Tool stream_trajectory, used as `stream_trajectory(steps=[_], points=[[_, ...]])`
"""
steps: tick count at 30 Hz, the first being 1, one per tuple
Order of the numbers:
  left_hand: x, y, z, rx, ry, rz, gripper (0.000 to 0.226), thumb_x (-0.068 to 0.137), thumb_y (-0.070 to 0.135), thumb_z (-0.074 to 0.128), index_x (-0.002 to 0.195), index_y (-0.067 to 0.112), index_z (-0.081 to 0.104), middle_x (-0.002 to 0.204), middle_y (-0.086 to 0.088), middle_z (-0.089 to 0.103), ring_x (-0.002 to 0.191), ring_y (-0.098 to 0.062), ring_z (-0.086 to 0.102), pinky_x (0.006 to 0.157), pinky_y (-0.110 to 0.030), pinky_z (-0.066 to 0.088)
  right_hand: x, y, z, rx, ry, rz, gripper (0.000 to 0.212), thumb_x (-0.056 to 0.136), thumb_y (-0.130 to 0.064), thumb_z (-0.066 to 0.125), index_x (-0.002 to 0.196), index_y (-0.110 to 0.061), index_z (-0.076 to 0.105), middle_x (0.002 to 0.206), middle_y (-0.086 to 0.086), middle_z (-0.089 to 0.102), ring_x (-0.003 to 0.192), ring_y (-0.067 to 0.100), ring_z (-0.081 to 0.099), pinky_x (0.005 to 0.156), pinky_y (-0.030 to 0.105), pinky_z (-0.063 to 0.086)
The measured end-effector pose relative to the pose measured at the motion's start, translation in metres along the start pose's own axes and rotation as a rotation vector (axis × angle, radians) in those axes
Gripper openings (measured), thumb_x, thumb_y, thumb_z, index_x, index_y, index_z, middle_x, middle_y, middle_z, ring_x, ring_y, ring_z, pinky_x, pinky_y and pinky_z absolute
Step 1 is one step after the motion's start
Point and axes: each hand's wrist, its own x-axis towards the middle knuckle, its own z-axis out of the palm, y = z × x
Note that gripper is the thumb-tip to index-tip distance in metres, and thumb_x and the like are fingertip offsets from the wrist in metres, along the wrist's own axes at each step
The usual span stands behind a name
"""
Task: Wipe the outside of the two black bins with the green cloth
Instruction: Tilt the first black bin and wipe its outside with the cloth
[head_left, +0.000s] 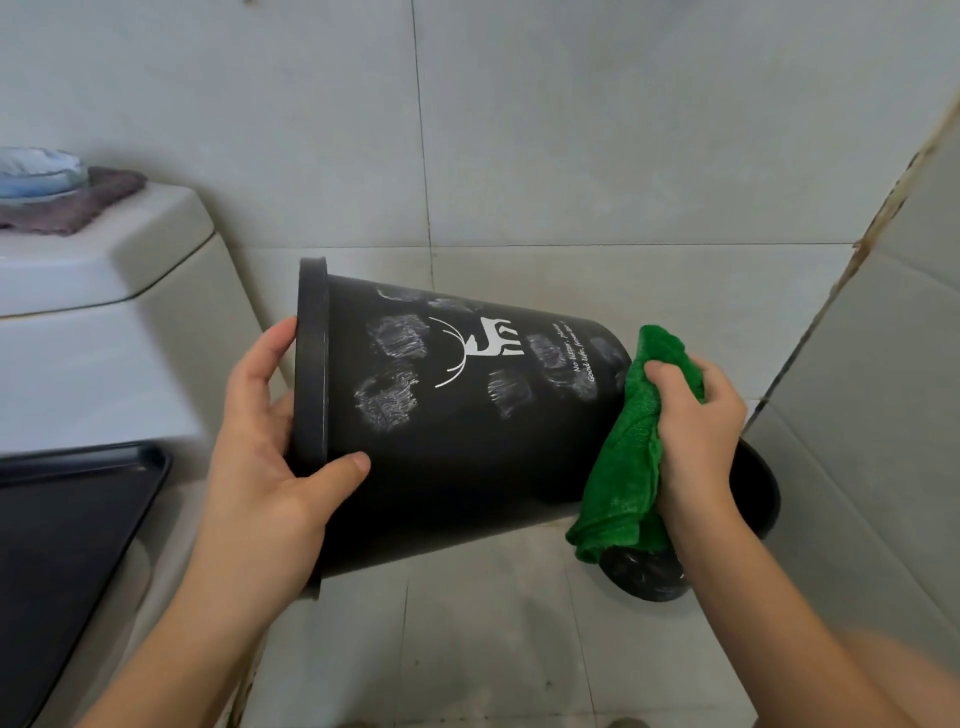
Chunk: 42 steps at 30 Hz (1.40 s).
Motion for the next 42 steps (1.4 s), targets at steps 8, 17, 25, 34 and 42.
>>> stream_trajectory(steps=[8, 17, 25, 34, 42], points=[[0.007, -0.001, 0.000, 0.188, 0.065, -0.050, 0.077, 0.061, -0.011, 0.054, 0.110, 0.049, 0.053, 0.091, 0.011, 0.067, 0.085, -0.012, 0.063, 0.065, -0.031, 0.050, -0.007, 0.013, 0.004, 0.007, 0.000, 0.015, 0.013, 0.084, -0.015, 0.066, 0.096, -0.016, 0.067, 0.070, -0.003, 0.064, 0.060, 0.013, 0.060, 0.055, 0.030, 0.047], [0.019, -0.007, 0.013, -0.102, 0.271, -0.242, 0.017, 0.099, 0.026, 0.052, 0.083, 0.021, 0.056, 0.057, 0.015, 0.060, 0.057, -0.003, 0.056, 0.056, -0.020, 0.046, -0.008, 0.023, 0.003, -0.043, 0.030, 0.027, 0.023, 0.072, -0.031, 0.067, 0.094, -0.029, 0.067, 0.085, 0.003, 0.070, 0.073, 0.020, 0.067, 0.068, 0.040, 0.056], [0.022, -0.004, 0.002, 0.145, 0.098, -0.075, 0.014, 0.100, 0.018, 0.050, 0.111, 0.025, 0.055, 0.097, 0.013, 0.064, 0.085, 0.003, 0.061, 0.079, -0.028, 0.048, -0.011, 0.025, 0.002, -0.062, 0.058, 0.010, 0.017, 0.079, -0.025, 0.066, 0.095, -0.029, 0.067, 0.085, 0.001, 0.070, 0.074, 0.018, 0.067, 0.069, 0.041, 0.057], [0.026, -0.003, 0.000, -0.030, 0.068, -0.128, 0.056, 0.089, -0.013, 0.045, 0.120, 0.034, 0.048, 0.075, 0.009, 0.073, 0.068, -0.008, 0.070, 0.058, -0.020, 0.055, -0.018, 0.030, 0.003, -0.134, 0.075, -0.046, 0.016, 0.080, -0.025, 0.067, 0.095, -0.030, 0.066, 0.090, -0.001, 0.070, 0.082, 0.020, 0.067, 0.076, 0.046, 0.057], [0.026, -0.009, -0.002, -0.040, 0.094, -0.114, 0.052, 0.091, -0.005, 0.054, 0.125, 0.034, 0.047, 0.079, 0.020, 0.071, 0.074, -0.001, 0.069, 0.061, -0.015, 0.053, -0.025, 0.028, 0.002, -0.184, 0.100, -0.175, 0.023, 0.084, -0.018, 0.067, 0.107, -0.017, 0.066, 0.084, -0.013, 0.063, 0.075, 0.000, 0.061, 0.071, 0.027, 0.050]])
